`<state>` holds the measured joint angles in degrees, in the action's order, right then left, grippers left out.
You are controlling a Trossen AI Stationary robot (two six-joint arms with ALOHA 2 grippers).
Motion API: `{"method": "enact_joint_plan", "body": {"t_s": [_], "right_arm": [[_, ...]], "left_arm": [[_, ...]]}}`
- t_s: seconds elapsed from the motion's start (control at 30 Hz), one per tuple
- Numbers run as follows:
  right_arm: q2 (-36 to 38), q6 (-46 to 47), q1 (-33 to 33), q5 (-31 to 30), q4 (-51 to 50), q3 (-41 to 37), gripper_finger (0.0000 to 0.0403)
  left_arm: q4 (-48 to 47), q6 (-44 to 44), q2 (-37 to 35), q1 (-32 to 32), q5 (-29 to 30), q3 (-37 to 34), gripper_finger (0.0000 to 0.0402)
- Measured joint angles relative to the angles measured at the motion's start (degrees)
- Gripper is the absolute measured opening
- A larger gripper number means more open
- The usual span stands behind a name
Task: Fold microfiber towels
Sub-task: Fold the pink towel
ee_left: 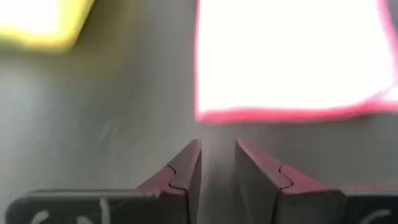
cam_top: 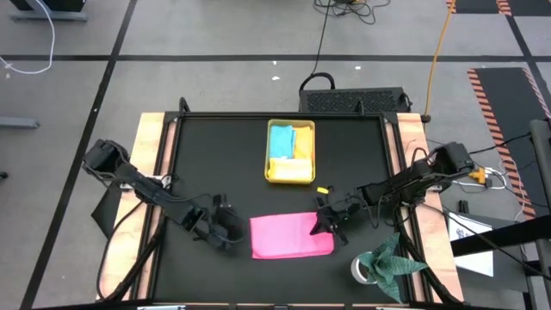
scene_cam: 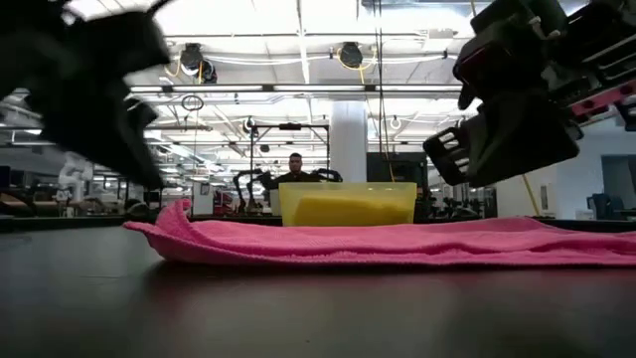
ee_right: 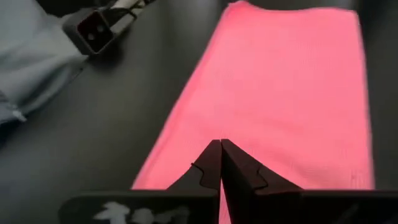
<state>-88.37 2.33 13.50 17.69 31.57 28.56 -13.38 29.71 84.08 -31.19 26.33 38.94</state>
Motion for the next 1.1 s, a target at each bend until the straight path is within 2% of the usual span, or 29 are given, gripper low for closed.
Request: {"method": "enact_joint_plan", "body": {"t_s": [0.23, 0.33, 0.43, 0.57, 0.67, 0.77, 0.83, 0.9, 0.97, 1.03, 1.1], "right_arm": [[0.1, 4.3, -0.8, -13.8, -5.3, 0.0, 0.0], [0.1, 6.4, -2.0, -16.2, -9.3, 0.0, 0.0], [-0.3, 7.6, -3.1, -16.1, -13.0, 0.0, 0.0], [-1.7, 5.9, -4.1, -16.1, -10.8, 0.1, 0.0], [-4.4, 1.4, -5.6, -16.2, -3.3, 0.0, 0.0], [-8.5, -4.9, -7.7, -16.3, 7.3, 0.9, 0.0], [-11.7, -8.3, -9.0, -18.9, 13.2, 2.3, 0.0], [-13.5, -10.2, -9.7, -22.3, 17.3, 4.1, 0.0], [-13.4, -11.9, -9.8, -22.2, 17.8, 5.5, 0.0], [-12.2, -11.0, -9.0, -19.0, 14.7, 6.5, 0.0], [-10.4, -7.9, -7.9, -13.7, 10.3, 6.7, 0.0]], "left_arm": [[24.0, -16.1, 7.0, 5.1, -6.1, 0.2, 0.0097], [30.5, -19.9, 11.9, 8.2, -8.9, 0.2, 0.0097], [28.5, -19.4, 15.3, 10.9, -8.9, 0.2, 0.0097], [21.0, -12.1, 15.1, 12.7, -9.6, 0.4, 0.0097], [14.3, -5.6, 12.5, 11.5, -11.0, 0.4, 0.0097], [7.5, 1.5, 8.5, 7.8, -13.4, 0.3, 0.0097], [3.2, 6.4, 5.3, 4.6, -13.9, 0.1, 0.0097], [1.8, 10.2, 2.2, 1.6, -12.0, 0.1, 0.0097], [2.2, 11.4, 0.3, -1.0, -7.4, 0.1, 0.0097], [4.9, 10.6, 0.2, -2.3, -3.8, 0.1, 0.0097], [8.1, 8.0, 0.4, -2.0, -2.8, 0.1, 0.0097]]}}
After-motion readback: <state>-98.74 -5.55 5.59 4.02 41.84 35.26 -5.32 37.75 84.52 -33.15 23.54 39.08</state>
